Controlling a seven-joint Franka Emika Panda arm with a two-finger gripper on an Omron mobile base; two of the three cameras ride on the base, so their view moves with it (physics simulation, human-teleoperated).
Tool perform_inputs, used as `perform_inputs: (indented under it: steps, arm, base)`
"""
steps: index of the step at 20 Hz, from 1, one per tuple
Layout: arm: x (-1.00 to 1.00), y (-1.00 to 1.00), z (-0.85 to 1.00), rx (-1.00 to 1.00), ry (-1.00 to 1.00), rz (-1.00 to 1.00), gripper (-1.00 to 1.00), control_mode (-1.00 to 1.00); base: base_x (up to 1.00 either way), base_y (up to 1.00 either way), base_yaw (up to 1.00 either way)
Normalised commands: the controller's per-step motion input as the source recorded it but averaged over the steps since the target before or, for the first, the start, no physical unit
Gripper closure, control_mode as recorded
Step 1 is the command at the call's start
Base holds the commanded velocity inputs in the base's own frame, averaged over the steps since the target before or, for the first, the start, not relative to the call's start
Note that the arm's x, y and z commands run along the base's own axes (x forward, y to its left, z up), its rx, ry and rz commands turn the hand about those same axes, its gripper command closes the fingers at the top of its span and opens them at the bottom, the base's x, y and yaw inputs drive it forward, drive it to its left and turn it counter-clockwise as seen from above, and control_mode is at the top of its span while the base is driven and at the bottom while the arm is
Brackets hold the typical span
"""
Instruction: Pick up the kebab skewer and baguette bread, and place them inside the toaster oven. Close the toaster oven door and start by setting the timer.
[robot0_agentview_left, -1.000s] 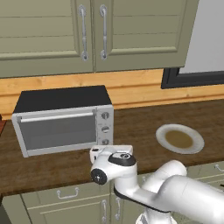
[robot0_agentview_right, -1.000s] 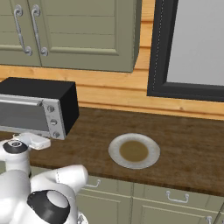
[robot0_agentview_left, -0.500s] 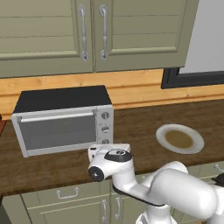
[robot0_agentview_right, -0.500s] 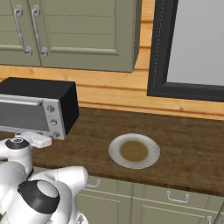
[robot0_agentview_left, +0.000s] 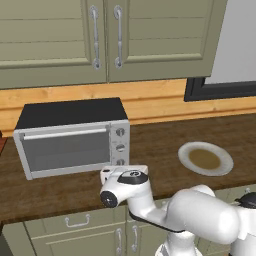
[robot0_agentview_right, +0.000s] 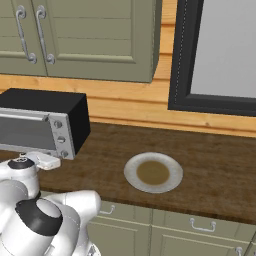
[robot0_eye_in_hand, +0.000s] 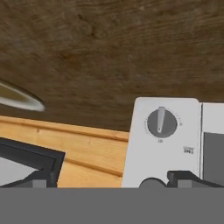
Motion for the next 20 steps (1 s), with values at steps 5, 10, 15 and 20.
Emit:
perform_inputs:
  steps: [5, 10, 15, 20]
  arm:
    - [0.04, -0.16, -0.15, 0.00, 0.00, 0.04, -1.00, -1.00]
    - [0.20, -0.12, -0.13, 0.00, 0.00, 0.07, -1.00, -1.00]
    - [0.23, -0.21, -0.13, 0.00, 0.00, 0.09, -1.00, -1.00]
    - [0.07, -0.23, -0.19, 0.00, 0.00, 0.09, -1.00, -1.00]
  base:
    - [0.00, 0.00, 0.00]
    - [0.00, 0.00, 0.00]
    - [0.00, 0.00, 0.00]
    - [0.00, 0.00, 0.00]
